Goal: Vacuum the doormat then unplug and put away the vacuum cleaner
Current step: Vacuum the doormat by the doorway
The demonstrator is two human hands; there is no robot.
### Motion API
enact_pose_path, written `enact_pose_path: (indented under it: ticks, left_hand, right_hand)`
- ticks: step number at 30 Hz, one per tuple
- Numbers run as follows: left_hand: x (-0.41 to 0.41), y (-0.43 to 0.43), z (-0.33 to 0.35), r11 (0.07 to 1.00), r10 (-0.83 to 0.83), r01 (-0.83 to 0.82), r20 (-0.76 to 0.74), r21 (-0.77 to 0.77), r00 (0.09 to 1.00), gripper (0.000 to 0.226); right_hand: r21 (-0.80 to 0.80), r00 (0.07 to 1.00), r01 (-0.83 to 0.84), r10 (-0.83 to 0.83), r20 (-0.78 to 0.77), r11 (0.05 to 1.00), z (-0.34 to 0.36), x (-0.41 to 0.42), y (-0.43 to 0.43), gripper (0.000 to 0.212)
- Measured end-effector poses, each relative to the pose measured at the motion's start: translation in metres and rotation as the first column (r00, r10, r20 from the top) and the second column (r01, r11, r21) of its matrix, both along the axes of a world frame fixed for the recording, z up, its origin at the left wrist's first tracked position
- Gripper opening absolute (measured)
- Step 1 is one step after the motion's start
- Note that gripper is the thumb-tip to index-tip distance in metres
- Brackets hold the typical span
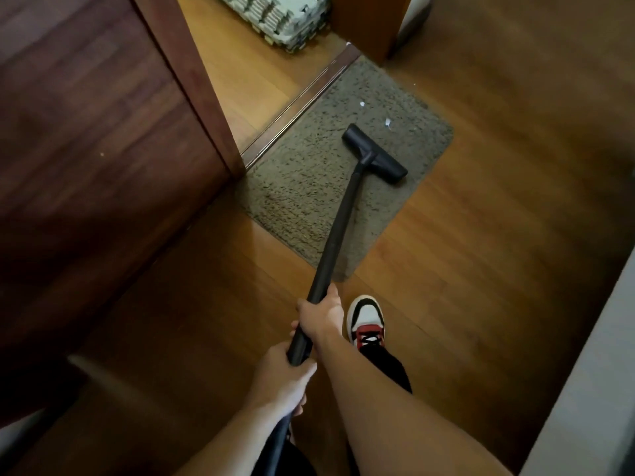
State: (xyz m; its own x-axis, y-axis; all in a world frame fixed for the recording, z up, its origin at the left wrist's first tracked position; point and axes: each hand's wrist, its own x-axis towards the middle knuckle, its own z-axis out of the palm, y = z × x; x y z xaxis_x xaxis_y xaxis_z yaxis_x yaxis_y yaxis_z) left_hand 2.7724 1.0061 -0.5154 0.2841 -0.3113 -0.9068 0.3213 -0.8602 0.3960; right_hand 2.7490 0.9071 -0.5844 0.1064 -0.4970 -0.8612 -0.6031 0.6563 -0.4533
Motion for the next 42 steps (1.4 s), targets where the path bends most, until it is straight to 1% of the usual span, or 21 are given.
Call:
enact_pose_path:
  ticks: [3, 7, 12, 15, 17, 21, 23, 28, 32, 35, 39, 42]
  left_hand:
    - [-0.002, -0.027, -0.005, 1.0, 0.024, -0.024, 0.015, -0.006, 1.0, 0.014]
    - [-0.004, -0.071, -0.009, 0.998, 0.06, -0.06, -0.002, -0.003, 0.998, 0.012]
    - [0.0, -0.126, -0.008, 0.995, 0.103, -0.103, -0.029, 0.003, 0.994, 0.015]
    - [0.007, -0.154, -0.007, 0.995, 0.104, -0.104, -0.027, 0.003, 0.994, 0.016]
    - [0.01, -0.17, -0.009, 0.995, 0.095, -0.095, -0.031, -0.002, 0.995, 0.017]
    - [0.015, -0.196, -0.019, 0.996, 0.084, -0.085, -0.065, -0.021, 0.994, 0.016]
    - [0.015, -0.203, -0.023, 0.997, 0.067, -0.069, -0.051, -0.034, 0.996, 0.016]
    - [0.013, -0.203, -0.032, 0.996, 0.071, -0.075, -0.061, -0.052, 0.996, 0.013]
    - [0.015, -0.19, -0.031, 0.996, 0.073, -0.075, -0.047, -0.055, 0.996, 0.016]
    - [0.016, -0.175, -0.024, 0.994, 0.093, -0.096, -0.042, -0.052, 0.995, 0.018]
    - [0.011, -0.144, -0.015, 0.992, 0.125, -0.126, -0.031, -0.032, 0.992, 0.018]
    - [0.006, -0.114, -0.011, 0.991, 0.136, -0.136, -0.029, -0.01, 0.99, 0.016]
  right_hand:
    - [-0.004, 1.0, -0.02, 0.02, 0.001, 1.0, -0.002, 0.002, -0.03, 0.054]
    - [-0.023, 0.998, -0.055, 0.055, -0.004, 0.998, -0.003, 0.002, -0.076, 0.049]
    - [-0.042, 0.996, -0.081, 0.08, -0.025, 0.996, -0.001, 0.007, -0.129, 0.049]
    - [-0.061, 0.996, -0.089, 0.088, -0.026, 0.994, 0.002, 0.012, -0.158, 0.036]
    - [-0.07, 0.994, -0.103, 0.101, -0.032, 0.992, 0.002, 0.015, -0.176, 0.032]
    - [-0.085, 0.991, -0.128, 0.125, -0.045, 0.988, -0.002, 0.018, -0.205, 0.035]
    - [-0.078, 0.991, -0.131, 0.128, -0.046, 0.988, -0.004, 0.017, -0.215, 0.038]
    - [-0.069, 0.994, -0.107, 0.105, -0.041, 0.992, -0.008, 0.016, -0.215, 0.041]
    - [-0.072, 0.996, -0.086, 0.084, -0.036, 0.994, -0.011, 0.019, -0.2, 0.048]
    - [-0.071, 0.995, -0.094, 0.091, -0.04, 0.993, -0.009, 0.02, -0.184, 0.053]
    - [-0.062, 0.993, -0.111, 0.108, -0.041, 0.992, -0.003, 0.018, -0.152, 0.048]
    - [-0.058, 0.989, -0.14, 0.136, -0.057, 0.989, 0.0, 0.016, -0.121, 0.052]
